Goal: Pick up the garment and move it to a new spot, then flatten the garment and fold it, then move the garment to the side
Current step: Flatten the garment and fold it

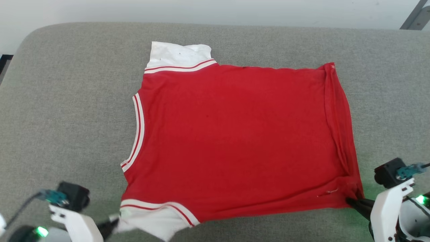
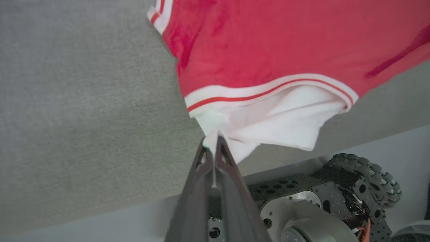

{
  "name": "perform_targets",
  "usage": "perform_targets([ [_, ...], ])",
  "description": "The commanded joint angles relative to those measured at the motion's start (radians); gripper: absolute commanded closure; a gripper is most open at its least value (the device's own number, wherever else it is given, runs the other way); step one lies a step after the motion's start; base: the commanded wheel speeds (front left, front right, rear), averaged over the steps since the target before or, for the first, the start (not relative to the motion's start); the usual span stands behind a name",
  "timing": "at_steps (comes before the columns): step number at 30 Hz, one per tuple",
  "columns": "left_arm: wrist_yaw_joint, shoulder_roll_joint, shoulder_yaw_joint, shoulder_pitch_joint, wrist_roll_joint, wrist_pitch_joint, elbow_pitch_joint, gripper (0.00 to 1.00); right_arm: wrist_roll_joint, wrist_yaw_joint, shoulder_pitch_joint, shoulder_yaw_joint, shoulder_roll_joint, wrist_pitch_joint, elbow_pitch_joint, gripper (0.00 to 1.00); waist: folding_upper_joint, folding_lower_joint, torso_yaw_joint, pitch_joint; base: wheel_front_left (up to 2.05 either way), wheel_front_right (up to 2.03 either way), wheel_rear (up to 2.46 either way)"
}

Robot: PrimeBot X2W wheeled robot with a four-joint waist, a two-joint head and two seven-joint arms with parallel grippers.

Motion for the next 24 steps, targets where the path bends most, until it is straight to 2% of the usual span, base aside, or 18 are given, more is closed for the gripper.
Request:
perform_targets([
  [1,0.011,0.012,0.013,-0.017,0.008,-0.006,-0.007,1.0,-0.009,-0.002,0.014,-0.019,0.012,0.008,-0.016,1.0,-0.0001,0.0,0.001,0.001,0.0,0.0,0.0],
  [5,0.02,0.065,0.061,-0.092,0.059,-0.005,-0.04,1.0,-0.057,-0.002,0.032,-0.119,0.057,0.049,-0.109,1.0,-0.0001,0.0,-0.005,0.014,0.0,0.0,0.0],
  [8,-0.012,0.085,0.092,-0.173,0.117,0.015,-0.038,1.0,-0.105,-0.002,-0.007,-0.171,0.097,0.09,-0.165,1.0,-0.0001,0.0,-0.013,0.032,0.0,0.0,0.0],
  [10,-0.035,0.073,0.11,-0.232,0.148,0.035,-0.019,1.0,-0.137,-0.002,-0.051,-0.188,0.121,0.113,-0.187,1.0,-0.0001,0.0,-0.019,0.047,0.0,0.0,0.0],
  [15,-0.129,-0.002,0.136,-0.372,0.207,0.078,0.122,1.0,-0.195,-0.002,-0.209,-0.182,0.167,0.141,-0.15,1.0,-0.0001,0.0,-0.036,0.09,0.0,0.0,0.0],
  [19,-0.224,-0.104,0.133,-0.481,0.256,0.093,0.294,1.0,-0.227,-0.002,-0.347,-0.147,0.188,0.125,-0.045,1.0,-0.0001,0.0,-0.042,0.128,0.0,0.0,0.0],
  [24,-0.339,-0.244,0.114,-0.569,0.252,0.109,0.543,1.0,-0.253,-0.002,-0.475,-0.091,0.226,0.106,0.132,1.0,-0.0001,0.0,-0.052,0.167,0.0,0.0,0.0],
])
